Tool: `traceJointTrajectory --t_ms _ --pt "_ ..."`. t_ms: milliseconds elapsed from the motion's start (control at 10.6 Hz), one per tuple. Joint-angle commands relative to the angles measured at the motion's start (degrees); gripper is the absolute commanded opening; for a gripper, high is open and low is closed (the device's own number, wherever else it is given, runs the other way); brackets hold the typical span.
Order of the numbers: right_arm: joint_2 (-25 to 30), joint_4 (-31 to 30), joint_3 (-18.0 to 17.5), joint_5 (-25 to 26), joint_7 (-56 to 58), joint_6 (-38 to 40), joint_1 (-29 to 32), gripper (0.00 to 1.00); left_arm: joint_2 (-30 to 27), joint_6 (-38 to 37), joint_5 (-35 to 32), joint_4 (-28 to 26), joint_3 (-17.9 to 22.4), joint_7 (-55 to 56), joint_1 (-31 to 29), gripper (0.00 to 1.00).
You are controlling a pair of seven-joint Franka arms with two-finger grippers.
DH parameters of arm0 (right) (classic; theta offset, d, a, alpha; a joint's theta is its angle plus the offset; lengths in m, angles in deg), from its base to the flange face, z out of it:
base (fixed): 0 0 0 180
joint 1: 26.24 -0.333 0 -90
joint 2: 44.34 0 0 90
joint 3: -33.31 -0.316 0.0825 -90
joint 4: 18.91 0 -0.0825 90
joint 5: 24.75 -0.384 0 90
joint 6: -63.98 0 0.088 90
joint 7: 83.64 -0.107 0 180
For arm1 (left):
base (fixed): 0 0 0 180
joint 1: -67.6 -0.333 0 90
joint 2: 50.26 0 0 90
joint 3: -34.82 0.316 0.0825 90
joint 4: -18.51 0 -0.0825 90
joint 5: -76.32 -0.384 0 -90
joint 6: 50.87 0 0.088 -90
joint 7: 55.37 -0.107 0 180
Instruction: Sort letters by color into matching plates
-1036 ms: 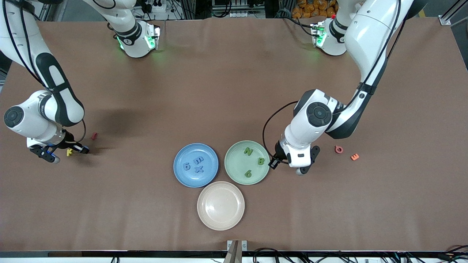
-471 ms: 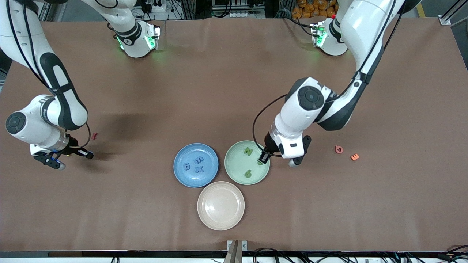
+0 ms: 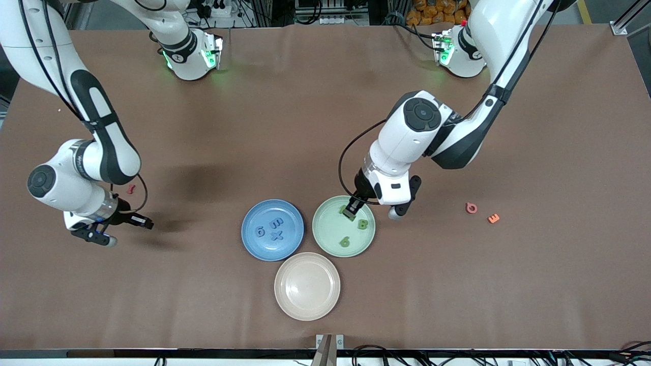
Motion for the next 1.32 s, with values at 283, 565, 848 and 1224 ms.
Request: traceJointTrajectory --t_ms 283,565,848,1224 --pt "-0.75 4.74 -9.71 -0.44 -0.28 0.84 -0.98 0.24 -0.95 -1.09 -0.06 -0.83 2.24 0.05 0.33 1.0" --pt "-0.75 5.53 -12.44 -0.7 -0.38 0.93 -3.17 0.21 -1.05 -1.36 -5.67 -1.0 4.89 -0.66 -0.28 1.0" --pt "-0.83 7.2 -12.62 -0.62 -0.55 0.84 -8.7 0.21 -0.52 -5.12 -9.03 -1.18 5.07 -5.2 -2.39 1.0" --pt "-4.86 12.2 -12.62 -0.44 -0.9 0.84 -15.47 0.21 -0.78 -14.42 -9.99 -1.09 6.2 -18.74 -5.82 1.0"
